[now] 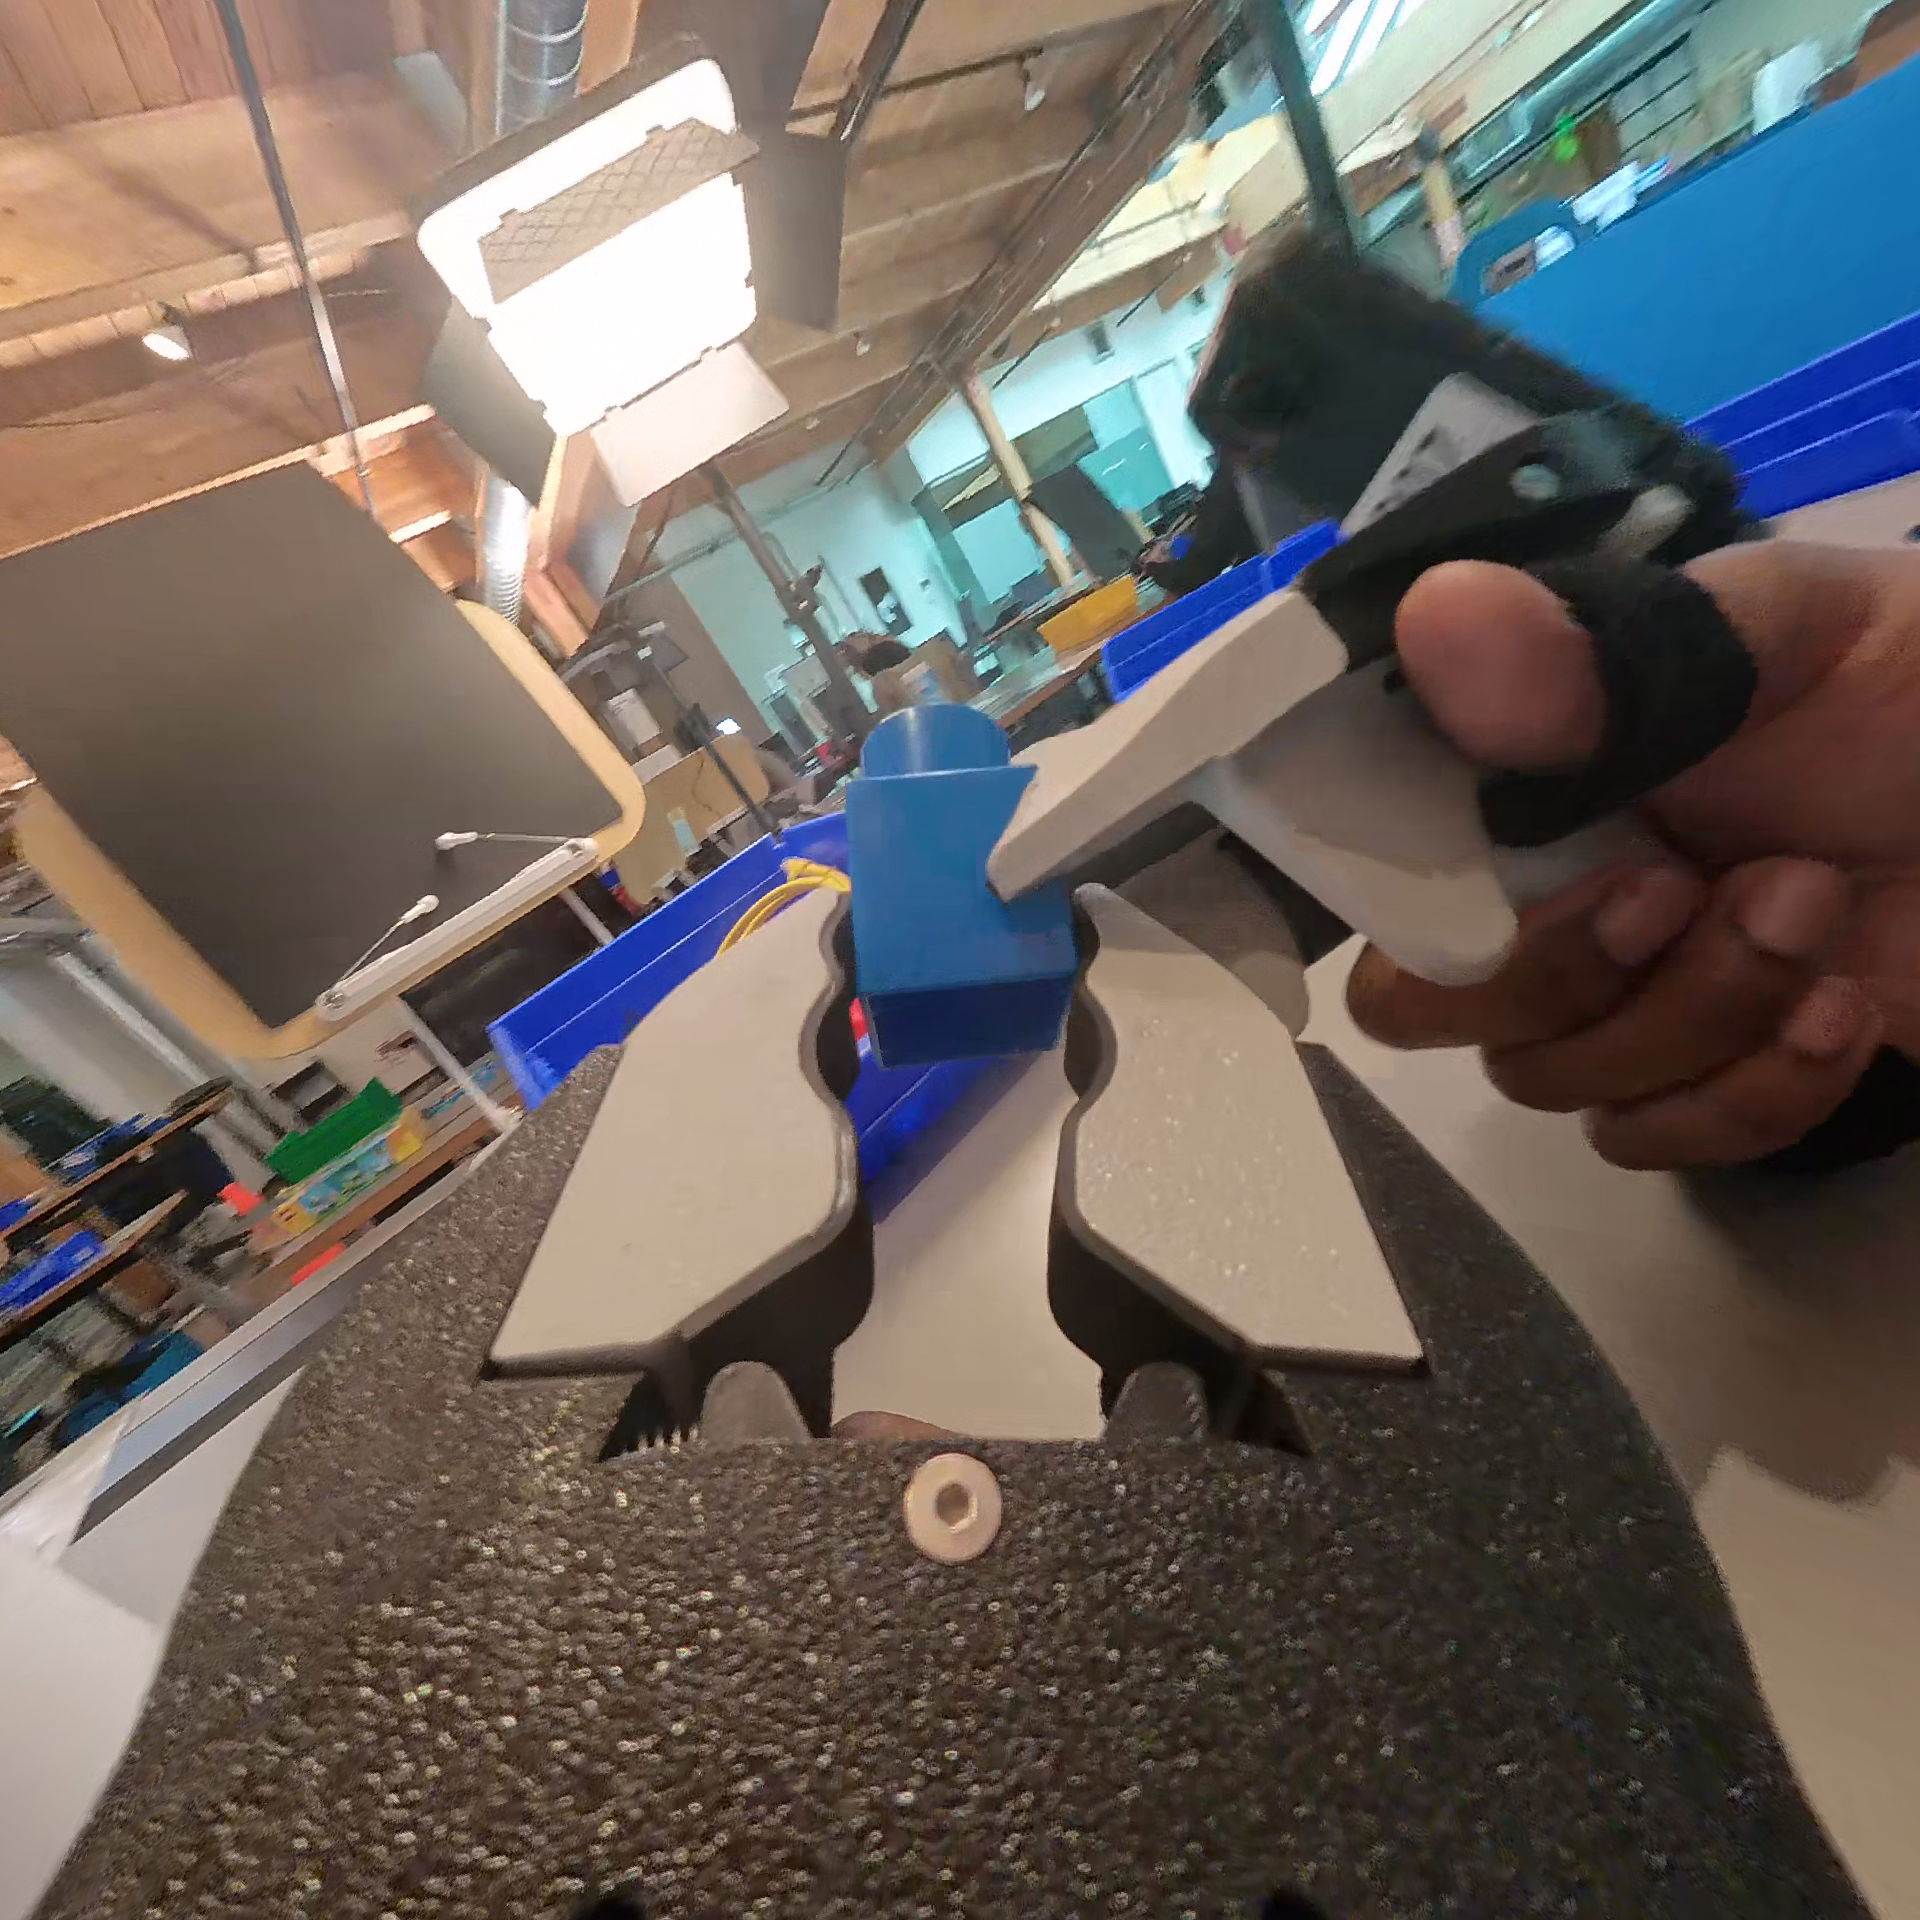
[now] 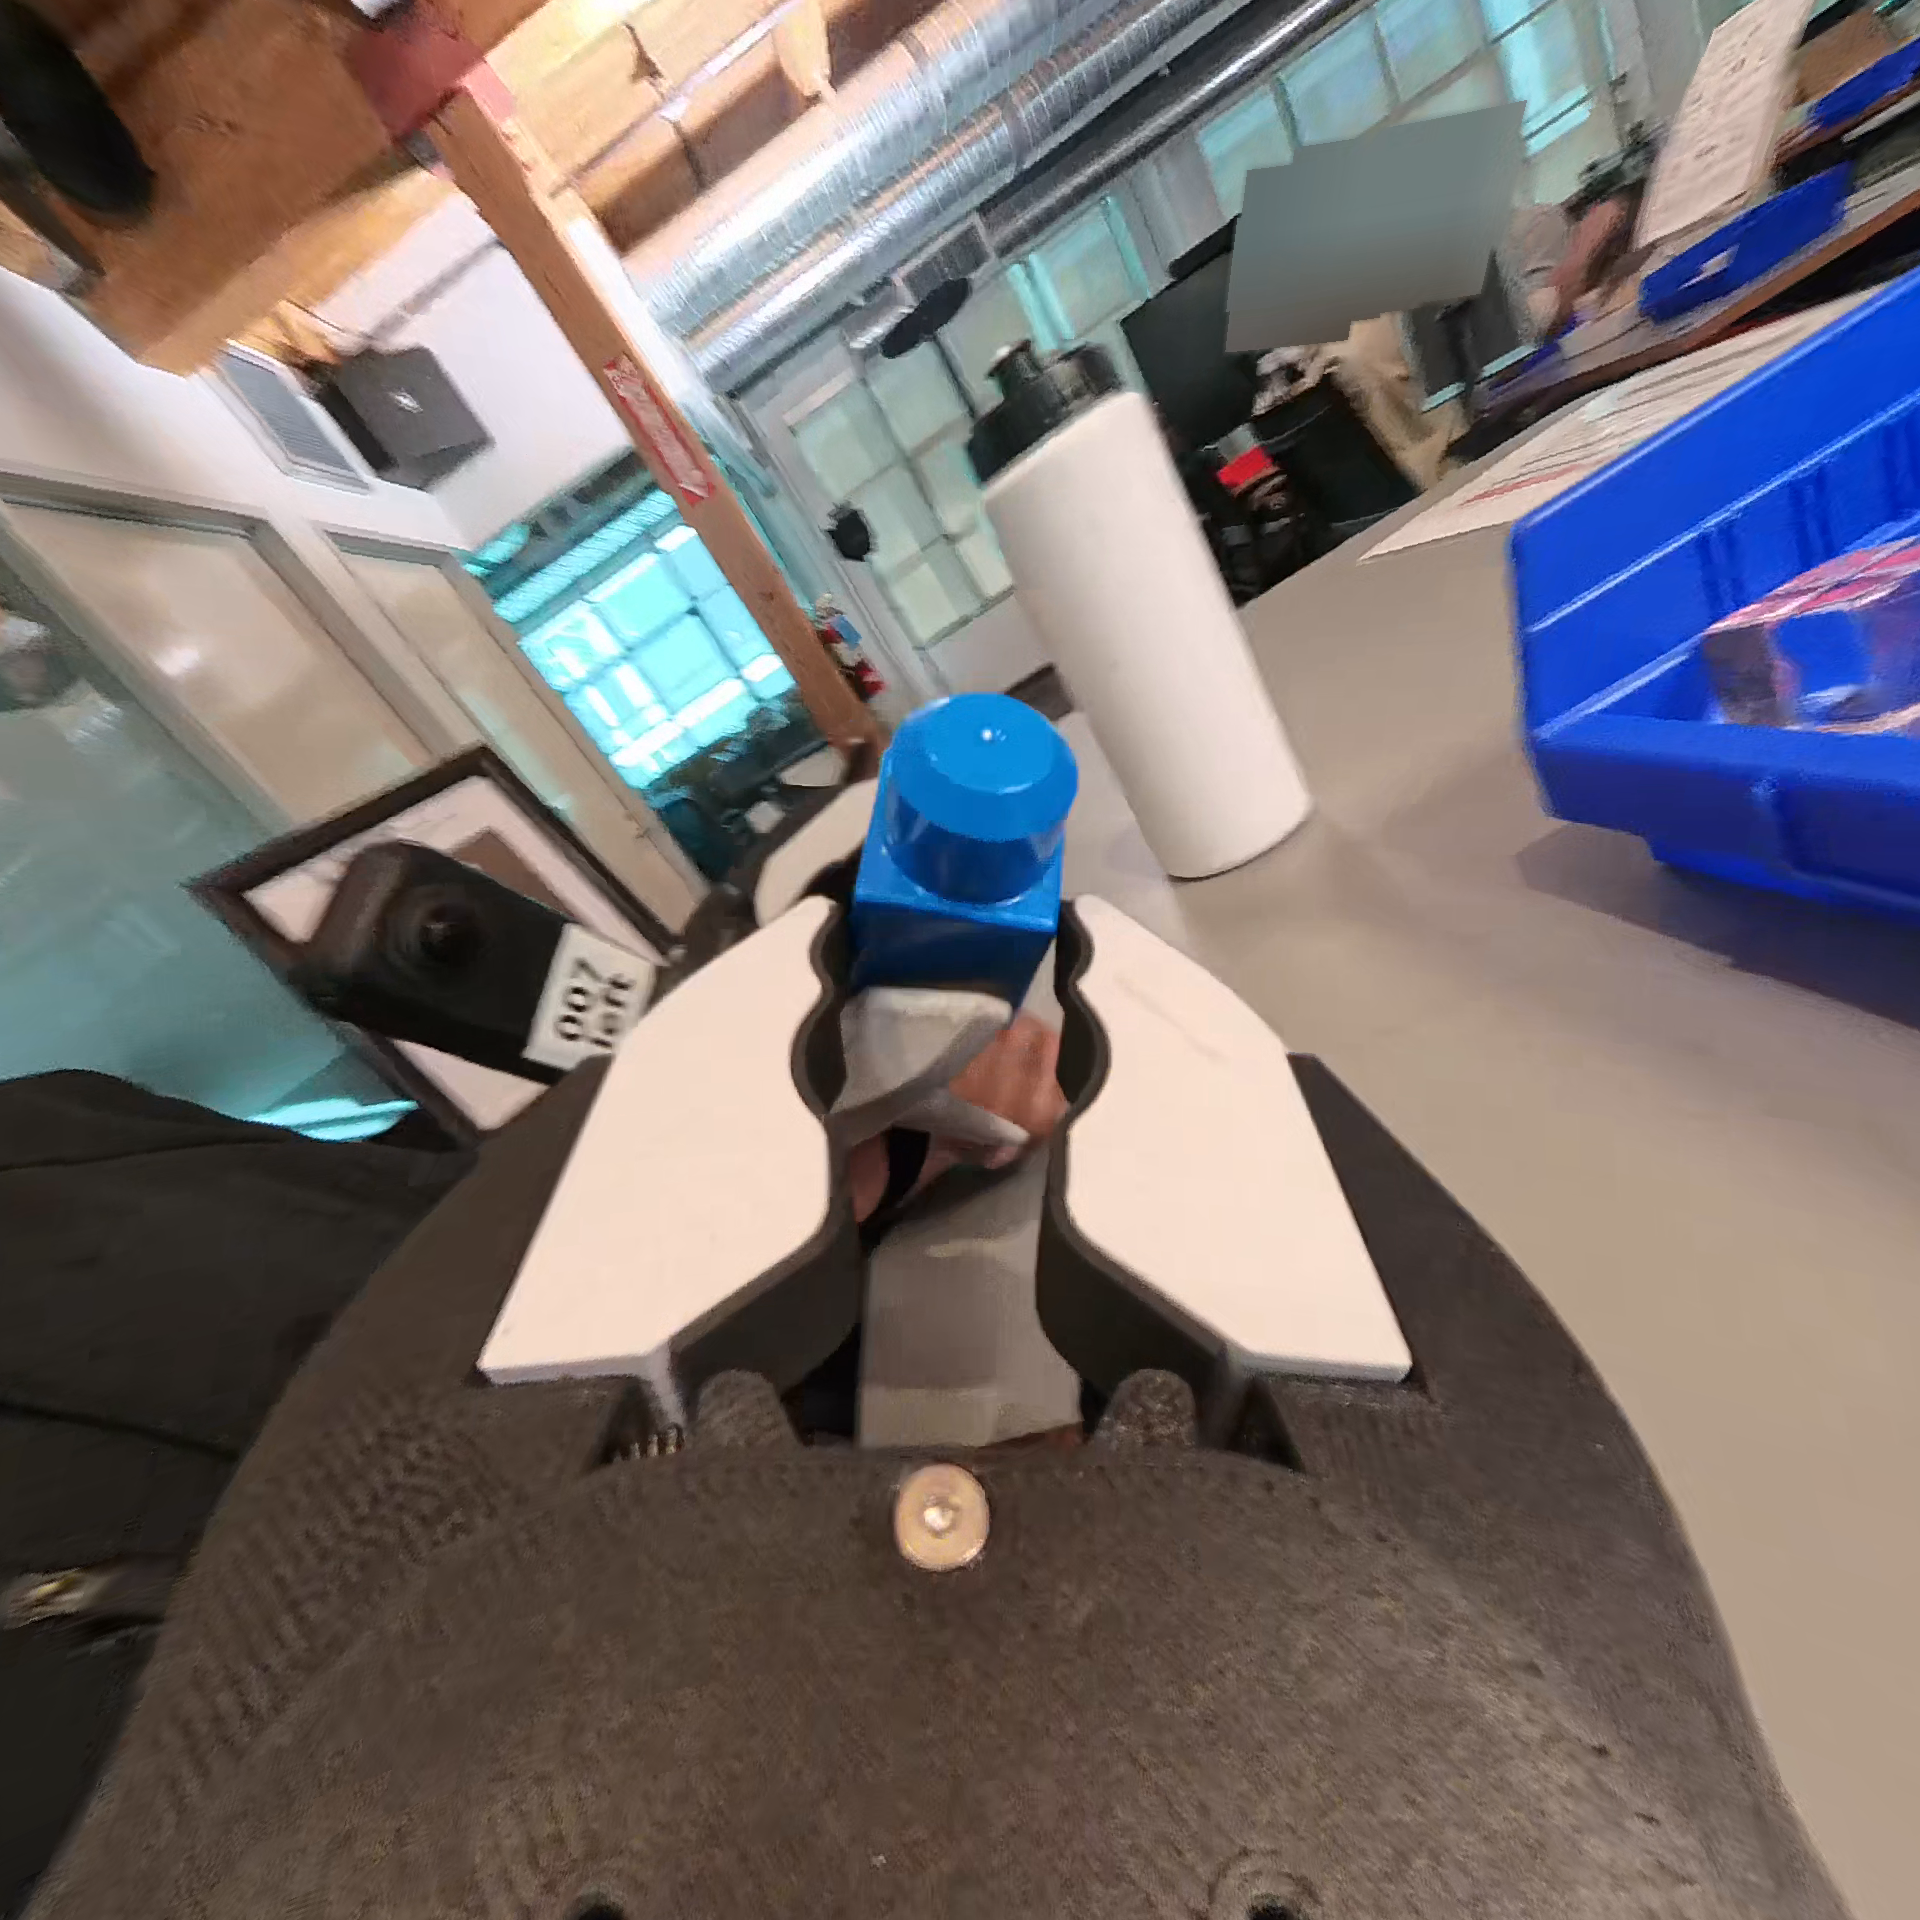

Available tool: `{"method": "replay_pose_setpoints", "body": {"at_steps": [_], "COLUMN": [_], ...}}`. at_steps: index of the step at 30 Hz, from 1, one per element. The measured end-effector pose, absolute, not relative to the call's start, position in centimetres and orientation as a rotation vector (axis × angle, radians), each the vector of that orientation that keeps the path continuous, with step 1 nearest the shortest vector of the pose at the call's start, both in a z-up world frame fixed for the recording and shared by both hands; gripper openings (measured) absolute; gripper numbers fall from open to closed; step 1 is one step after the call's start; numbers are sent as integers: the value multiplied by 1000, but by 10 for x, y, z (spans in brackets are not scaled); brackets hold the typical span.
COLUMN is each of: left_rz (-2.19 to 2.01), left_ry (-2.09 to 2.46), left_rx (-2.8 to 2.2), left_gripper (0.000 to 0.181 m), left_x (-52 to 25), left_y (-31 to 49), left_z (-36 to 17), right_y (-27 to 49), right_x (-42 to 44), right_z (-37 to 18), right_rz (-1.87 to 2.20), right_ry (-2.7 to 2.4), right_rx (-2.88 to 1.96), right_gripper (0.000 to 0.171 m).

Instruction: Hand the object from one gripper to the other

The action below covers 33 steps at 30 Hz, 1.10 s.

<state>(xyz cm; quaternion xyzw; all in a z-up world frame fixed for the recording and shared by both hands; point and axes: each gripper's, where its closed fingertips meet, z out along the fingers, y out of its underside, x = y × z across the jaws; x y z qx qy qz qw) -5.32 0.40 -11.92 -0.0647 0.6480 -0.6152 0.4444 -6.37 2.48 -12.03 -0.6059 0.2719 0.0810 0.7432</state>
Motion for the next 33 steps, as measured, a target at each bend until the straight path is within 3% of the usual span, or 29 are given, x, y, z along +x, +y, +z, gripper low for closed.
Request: {"method": "replay_pose_setpoints", "body": {"at_steps": [9,16,24,28,33], "left_rz": [-1283,-1104,-1105,-1233,-1209], "left_ry": [1648,1654,1697,1722,1721], "left_rx": [-225,-83,-27,-114,-137], "left_gripper": [37,37,37,52,47], "left_x": [-33,-38,-42,-39,-35], "left_y": [13,3,-5,-1,2], "left_z": [-135,-147,-155,-149,-150], "right_y": [-7,10,11,5,-3], "right_x": [-44,-49,-39,-37,-32], "right_z": [-108,-127,-147,-142,-137], "right_rz": [-763,-712,-738,-619,-565], "right_ry": [432,388,452,520,589], "right_rx": [-1495,-1627,-1738,-1673,-1611], "right_gripper": [68,78,68,68,68]}}
